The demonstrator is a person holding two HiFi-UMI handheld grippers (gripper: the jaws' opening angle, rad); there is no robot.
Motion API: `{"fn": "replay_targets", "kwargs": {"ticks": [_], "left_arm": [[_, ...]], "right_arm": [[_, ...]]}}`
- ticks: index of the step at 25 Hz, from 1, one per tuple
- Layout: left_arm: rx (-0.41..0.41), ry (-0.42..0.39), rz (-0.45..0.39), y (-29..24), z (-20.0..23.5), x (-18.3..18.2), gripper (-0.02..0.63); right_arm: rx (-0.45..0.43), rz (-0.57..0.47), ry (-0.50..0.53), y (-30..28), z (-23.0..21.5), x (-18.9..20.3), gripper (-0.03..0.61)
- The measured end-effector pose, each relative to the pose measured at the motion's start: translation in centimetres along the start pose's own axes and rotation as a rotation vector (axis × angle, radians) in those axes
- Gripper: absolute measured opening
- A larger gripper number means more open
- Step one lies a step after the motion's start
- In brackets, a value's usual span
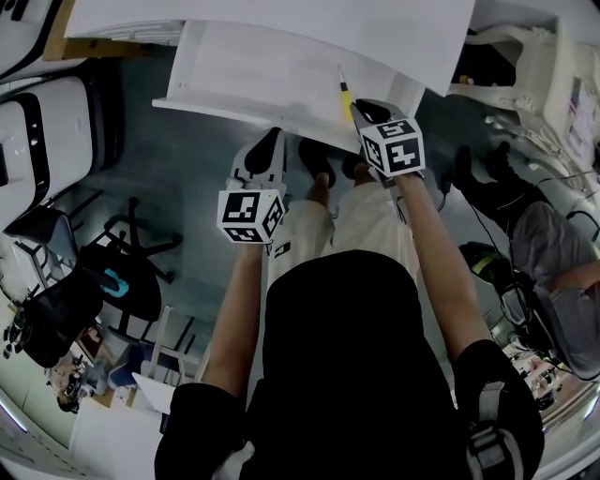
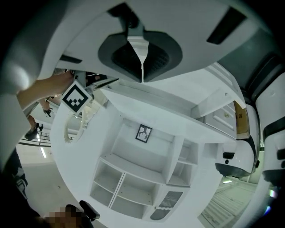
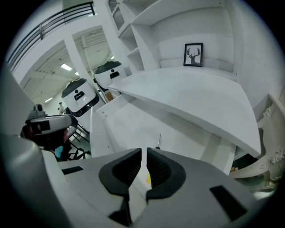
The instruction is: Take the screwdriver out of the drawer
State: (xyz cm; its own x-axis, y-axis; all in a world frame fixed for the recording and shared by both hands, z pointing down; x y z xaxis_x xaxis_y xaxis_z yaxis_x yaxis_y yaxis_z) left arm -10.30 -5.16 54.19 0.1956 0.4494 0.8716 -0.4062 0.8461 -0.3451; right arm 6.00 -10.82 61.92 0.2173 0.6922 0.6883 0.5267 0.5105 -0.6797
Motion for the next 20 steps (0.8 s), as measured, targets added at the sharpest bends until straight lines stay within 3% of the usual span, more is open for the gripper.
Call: {"fn": "replay_targets", "kwargs": {"ticks": [8, 20], "left_arm": [[-0.003, -0.042, 0.007, 0.5, -0.3, -1.1, 0.032], [-0.012, -0.034, 0.017, 1.2, -0.4, -0.8, 0.032]], "right_arm": [[-0.005, 0.073, 0.024, -4.7, -1.8, 1.8, 0.069], [0.005, 0.187, 0.083, -8.5, -3.7, 4.0, 0.109]]}}
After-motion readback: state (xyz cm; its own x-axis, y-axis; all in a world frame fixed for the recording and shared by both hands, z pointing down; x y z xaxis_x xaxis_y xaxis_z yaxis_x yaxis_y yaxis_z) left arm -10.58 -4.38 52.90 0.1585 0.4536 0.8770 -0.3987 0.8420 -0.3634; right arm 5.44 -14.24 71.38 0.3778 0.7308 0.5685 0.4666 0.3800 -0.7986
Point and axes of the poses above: the fingertips, and each gripper's own axes: y backward along the fingers, z to its left, x out of its underside, the point moved 2 cm from there along y, backward along the fingers, and after that the axes turned 12 degrees about -z, right-handed, at the moved point
